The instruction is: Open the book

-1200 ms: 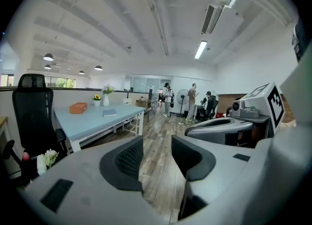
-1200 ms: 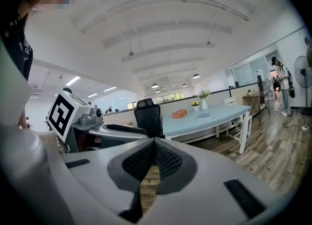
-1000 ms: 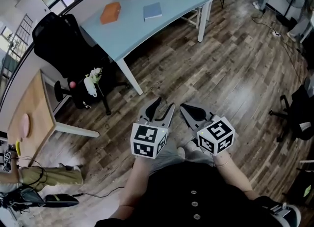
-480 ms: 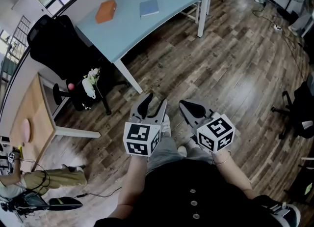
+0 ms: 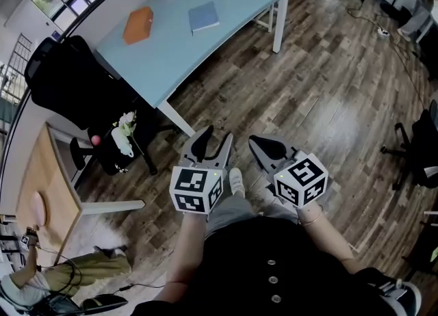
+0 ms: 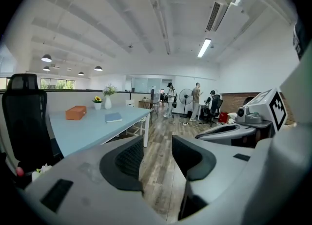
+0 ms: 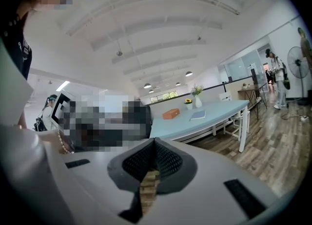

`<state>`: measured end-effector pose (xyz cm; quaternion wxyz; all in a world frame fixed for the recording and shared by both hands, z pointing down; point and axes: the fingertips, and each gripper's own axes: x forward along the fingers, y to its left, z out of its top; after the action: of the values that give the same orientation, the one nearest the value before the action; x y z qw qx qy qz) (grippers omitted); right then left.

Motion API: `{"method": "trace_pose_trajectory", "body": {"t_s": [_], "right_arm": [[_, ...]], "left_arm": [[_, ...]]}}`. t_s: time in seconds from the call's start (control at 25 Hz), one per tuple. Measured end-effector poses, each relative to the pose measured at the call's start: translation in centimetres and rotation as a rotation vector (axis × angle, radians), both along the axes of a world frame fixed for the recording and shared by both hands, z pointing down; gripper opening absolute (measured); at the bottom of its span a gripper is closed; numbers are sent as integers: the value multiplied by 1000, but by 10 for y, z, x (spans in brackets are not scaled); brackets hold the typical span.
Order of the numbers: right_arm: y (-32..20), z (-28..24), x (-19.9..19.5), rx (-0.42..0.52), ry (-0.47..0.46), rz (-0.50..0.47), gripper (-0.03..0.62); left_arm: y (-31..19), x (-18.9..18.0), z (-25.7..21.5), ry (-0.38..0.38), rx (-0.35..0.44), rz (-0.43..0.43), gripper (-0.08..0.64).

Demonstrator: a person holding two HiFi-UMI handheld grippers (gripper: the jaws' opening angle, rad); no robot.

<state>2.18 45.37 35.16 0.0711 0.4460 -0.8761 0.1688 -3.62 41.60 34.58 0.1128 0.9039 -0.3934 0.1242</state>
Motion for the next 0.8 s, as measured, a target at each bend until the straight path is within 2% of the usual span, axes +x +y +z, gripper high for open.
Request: {"method": "trace_pose_trajectory", "body": {"t_s": [0.24, 0.44, 0.8], "right_arm": [[-62, -12, -3, 19, 31, 46, 2], [-107, -15, -19, 33, 50, 49, 2], [-161, -12, -38, 30, 69, 72, 2]], "left_arm": [[-63, -6, -16, 17, 30, 38, 169], [-104, -20, -16, 0, 37, 73, 169], [-162, -42, -19, -16, 65, 93, 172]]}}
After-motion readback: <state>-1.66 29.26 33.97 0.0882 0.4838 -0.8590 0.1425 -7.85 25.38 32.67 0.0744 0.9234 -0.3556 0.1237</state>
